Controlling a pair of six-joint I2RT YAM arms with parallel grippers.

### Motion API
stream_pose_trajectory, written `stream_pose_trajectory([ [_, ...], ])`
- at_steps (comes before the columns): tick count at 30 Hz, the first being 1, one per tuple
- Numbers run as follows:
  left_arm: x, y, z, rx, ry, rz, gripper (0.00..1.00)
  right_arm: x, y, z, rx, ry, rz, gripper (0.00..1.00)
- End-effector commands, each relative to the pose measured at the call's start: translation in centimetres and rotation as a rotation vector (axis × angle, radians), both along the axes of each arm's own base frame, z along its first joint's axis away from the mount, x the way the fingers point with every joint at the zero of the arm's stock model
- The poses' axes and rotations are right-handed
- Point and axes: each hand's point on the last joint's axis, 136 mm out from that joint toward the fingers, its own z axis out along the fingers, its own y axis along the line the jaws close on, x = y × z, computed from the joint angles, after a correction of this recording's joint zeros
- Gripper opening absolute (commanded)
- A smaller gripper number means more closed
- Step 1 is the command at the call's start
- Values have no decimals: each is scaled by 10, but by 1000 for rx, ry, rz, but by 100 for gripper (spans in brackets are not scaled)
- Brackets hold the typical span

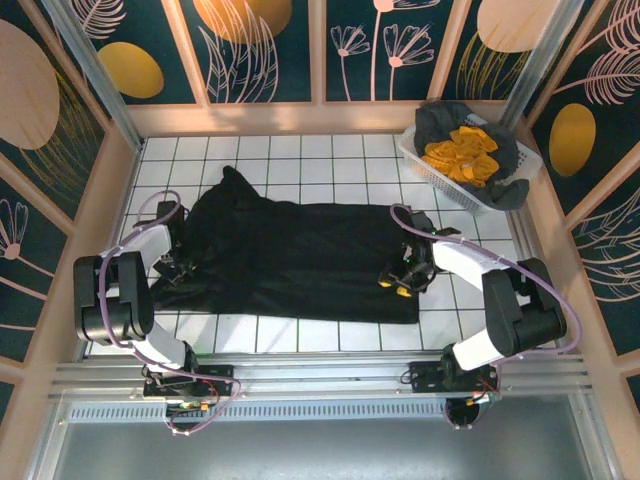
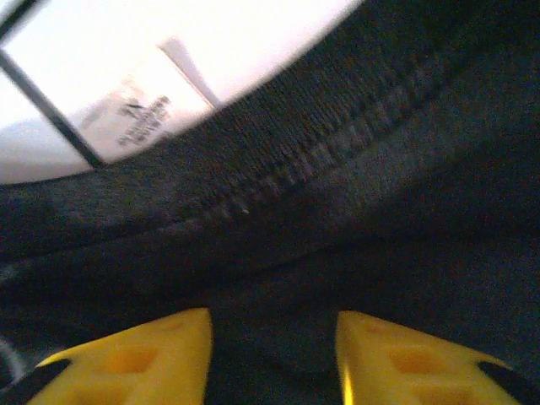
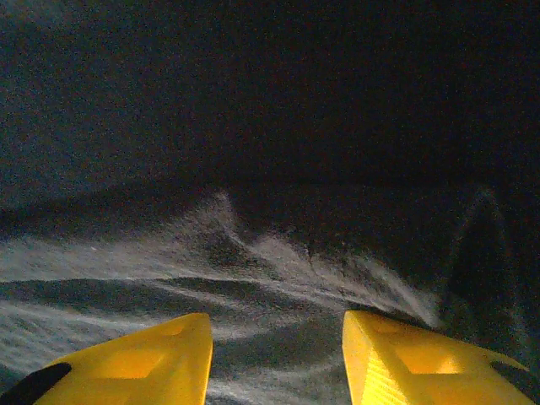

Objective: Fold and stack the t-shirts

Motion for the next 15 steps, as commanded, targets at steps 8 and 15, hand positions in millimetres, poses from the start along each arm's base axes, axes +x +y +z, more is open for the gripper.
stream_pose_trajectory([
  [8,200,-21,96,-230,-497,-6,47,142,19,94,62,-436,-22,50],
  [15,311,-41,90,-250,-613,-245,53,206,18,109,91,-507,-31,52],
])
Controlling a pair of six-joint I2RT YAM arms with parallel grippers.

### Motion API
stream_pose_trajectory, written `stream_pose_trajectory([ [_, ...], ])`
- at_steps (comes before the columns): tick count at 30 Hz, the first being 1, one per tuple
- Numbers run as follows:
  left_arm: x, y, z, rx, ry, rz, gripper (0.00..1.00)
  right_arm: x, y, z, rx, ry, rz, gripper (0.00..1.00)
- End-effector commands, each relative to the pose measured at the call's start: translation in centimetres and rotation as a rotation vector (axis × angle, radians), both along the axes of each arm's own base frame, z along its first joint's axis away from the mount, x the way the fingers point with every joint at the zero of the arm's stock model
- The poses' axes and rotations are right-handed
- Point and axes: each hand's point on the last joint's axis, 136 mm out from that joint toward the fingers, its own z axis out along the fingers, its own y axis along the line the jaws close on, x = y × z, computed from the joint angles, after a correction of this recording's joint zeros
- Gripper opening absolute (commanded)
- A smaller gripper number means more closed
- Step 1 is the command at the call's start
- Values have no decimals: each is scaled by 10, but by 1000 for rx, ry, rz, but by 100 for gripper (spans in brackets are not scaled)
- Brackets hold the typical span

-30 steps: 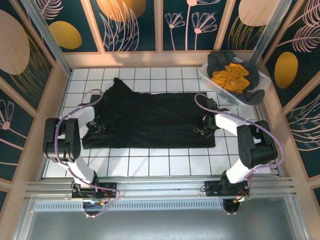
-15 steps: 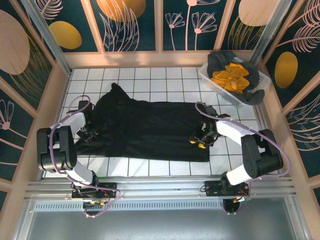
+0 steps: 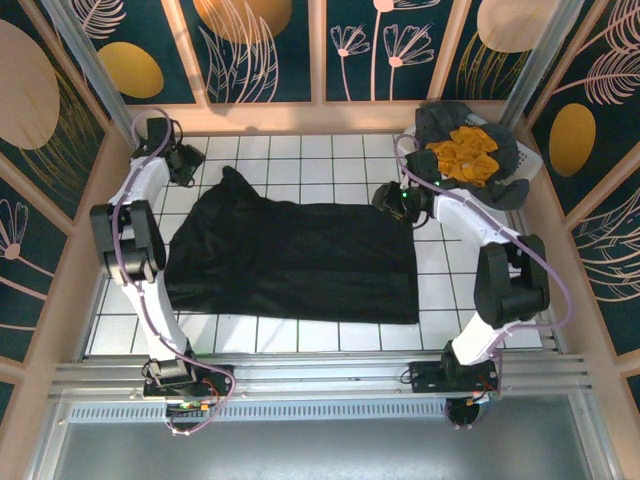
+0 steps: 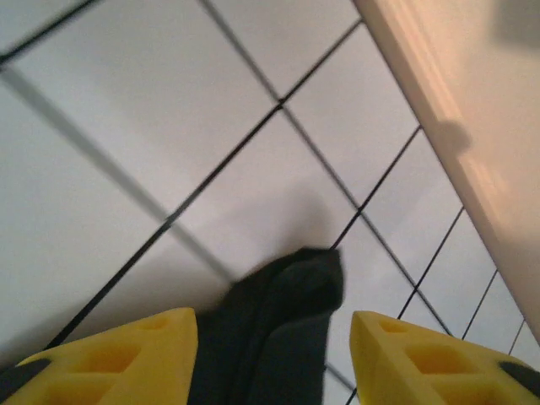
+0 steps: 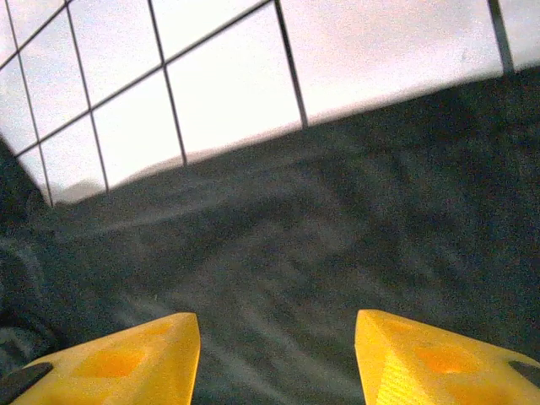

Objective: Fold and stack the t-shirts

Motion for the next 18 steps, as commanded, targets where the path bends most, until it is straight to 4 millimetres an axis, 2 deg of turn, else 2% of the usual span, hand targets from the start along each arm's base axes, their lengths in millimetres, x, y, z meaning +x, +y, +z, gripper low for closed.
stream_pose_trajectory([
  [1,33,-24,-5,-5,-64,-153,54,28,-2,13,10,-49,12,53],
  [4,54,-45,-14,-31,-105,-228,56,38,-2,15,13,-51,6,53],
  [7,60,-53,-36,12,-56,-262,58,41,0,14,24,-42,1,53],
  [9,60,-58,-50,14,-30,-278,58,40,1,11,30,-35,-2,53],
  [14,49,-53,-77,49,40,-271,53,39,1,5,34,-19,-5,53],
  [18,46,-53,-84,56,55,-276,45,41,3,4,41,-17,-2,53],
])
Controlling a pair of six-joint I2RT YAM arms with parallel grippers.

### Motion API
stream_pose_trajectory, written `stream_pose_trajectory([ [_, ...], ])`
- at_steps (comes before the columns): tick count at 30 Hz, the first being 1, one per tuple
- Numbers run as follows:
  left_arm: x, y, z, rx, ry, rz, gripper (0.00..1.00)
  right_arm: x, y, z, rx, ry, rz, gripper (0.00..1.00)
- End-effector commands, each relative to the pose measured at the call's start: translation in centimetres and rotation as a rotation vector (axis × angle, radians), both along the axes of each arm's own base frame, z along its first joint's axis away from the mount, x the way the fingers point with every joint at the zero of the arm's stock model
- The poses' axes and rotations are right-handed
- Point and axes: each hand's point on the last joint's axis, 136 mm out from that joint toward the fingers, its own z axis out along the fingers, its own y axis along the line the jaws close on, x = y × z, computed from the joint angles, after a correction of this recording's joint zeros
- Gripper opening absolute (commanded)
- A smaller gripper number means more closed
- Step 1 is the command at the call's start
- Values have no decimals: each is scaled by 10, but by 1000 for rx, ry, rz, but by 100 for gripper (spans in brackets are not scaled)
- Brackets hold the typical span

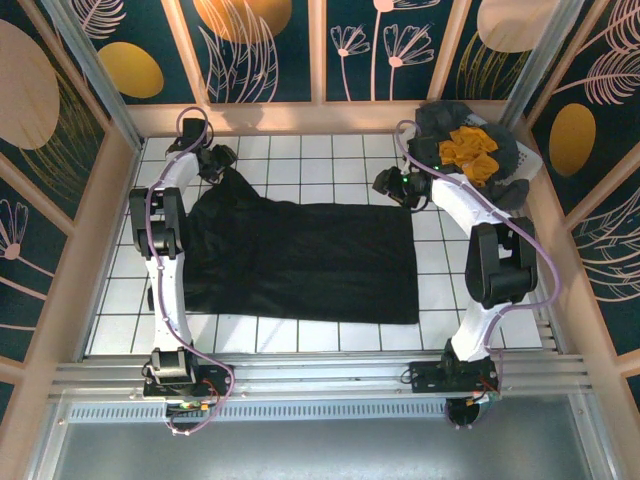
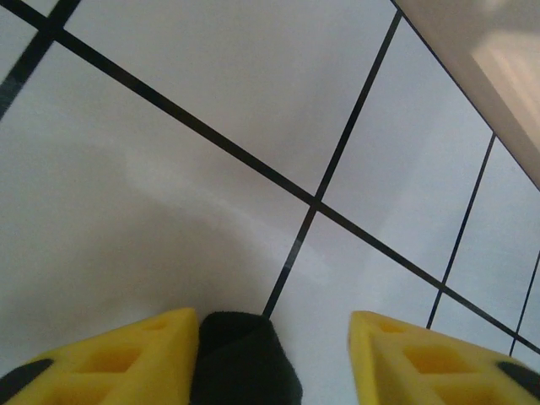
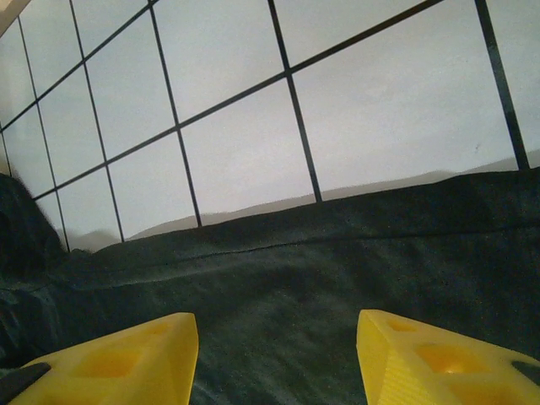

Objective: Fold and stack the t-shirts

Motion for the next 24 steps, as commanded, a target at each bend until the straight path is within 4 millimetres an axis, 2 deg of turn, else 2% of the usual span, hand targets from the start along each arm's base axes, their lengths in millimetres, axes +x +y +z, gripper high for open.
stream_pose_trajectory([
  [1,-7,7,-16,38,35,-23,41,6,5,3,19,-6,9,53],
  [5,-5,6,-4,42,12,-26,27,6,1,-6,-1,11,-9,52],
  [8,-8,4,-2,54,22,-37,27,7,-5,-12,-15,24,-38,51],
  [12,-16,5,-10,88,62,-47,32,11,-10,-17,-17,30,-75,51],
  [15,-22,5,-15,97,82,-52,30,14,-8,-20,-13,37,-77,51],
  [19,-25,8,-14,105,79,-41,20,14,-10,-22,-21,42,-88,50],
  [20,-25,9,-11,110,76,-35,15,14,-11,-24,-27,45,-93,49],
  [22,-23,12,-3,121,63,-19,1,12,-15,-27,-32,48,-119,49],
  [24,-21,14,8,131,46,-4,0,11,-22,-28,-28,43,-173,49],
])
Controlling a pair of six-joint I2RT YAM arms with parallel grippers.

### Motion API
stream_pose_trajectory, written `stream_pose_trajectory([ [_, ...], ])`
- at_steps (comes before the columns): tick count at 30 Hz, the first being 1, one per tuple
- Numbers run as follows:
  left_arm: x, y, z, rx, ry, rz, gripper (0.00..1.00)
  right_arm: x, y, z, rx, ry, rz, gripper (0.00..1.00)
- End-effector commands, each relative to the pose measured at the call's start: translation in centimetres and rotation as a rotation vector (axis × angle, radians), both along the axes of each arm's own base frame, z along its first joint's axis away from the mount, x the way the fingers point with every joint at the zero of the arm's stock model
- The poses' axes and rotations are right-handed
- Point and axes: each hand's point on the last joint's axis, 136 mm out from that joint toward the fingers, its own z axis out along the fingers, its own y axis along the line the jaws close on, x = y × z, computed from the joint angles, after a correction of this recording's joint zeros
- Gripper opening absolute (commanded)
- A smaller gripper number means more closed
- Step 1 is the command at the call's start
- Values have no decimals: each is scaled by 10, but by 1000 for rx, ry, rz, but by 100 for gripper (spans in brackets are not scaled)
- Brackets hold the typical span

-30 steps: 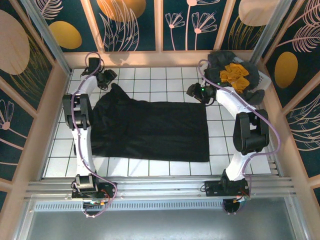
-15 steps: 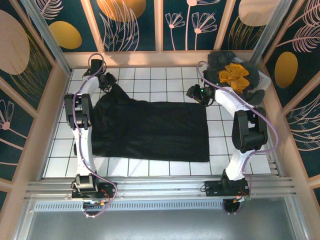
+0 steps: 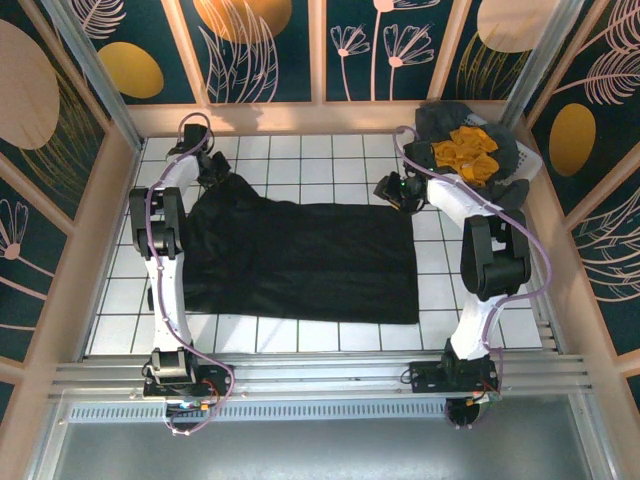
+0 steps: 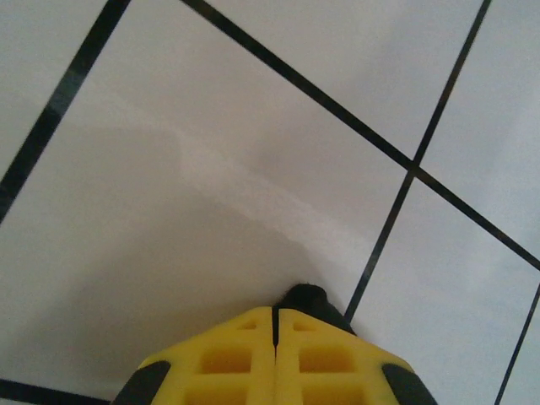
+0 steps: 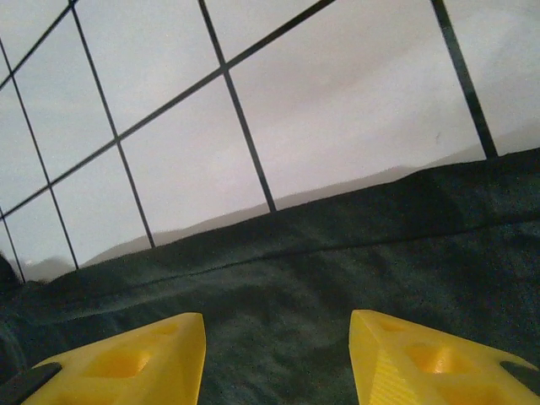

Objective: Fold and stack the t-shirts

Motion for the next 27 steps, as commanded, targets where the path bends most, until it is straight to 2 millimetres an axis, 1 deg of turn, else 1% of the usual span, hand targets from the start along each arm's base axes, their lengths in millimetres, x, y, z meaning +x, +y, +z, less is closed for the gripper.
stream_pose_trajectory([
  [1,-1,6,36,45,-37,20,0,5,-17,1,-9,-28,-125,49],
  [4,-2,10,61,48,-62,62,0,5,-39,-3,-48,-22,-301,49],
  [6,-3,11,76,42,-78,83,0,7,-51,-11,-79,9,-403,49],
  [9,-7,8,90,13,-89,91,0,13,-63,-25,-141,63,-489,49],
  [13,-14,0,95,-37,-83,80,0,18,-76,-40,-223,121,-558,50],
  [16,-18,-5,97,-69,-83,80,0,23,-77,-48,-251,144,-559,49],
  [20,-20,-8,104,-89,-89,76,0,18,-82,-62,-290,193,-583,48],
  [27,-24,-9,110,-95,-80,72,0,20,-82,-75,-311,216,-579,46],
])
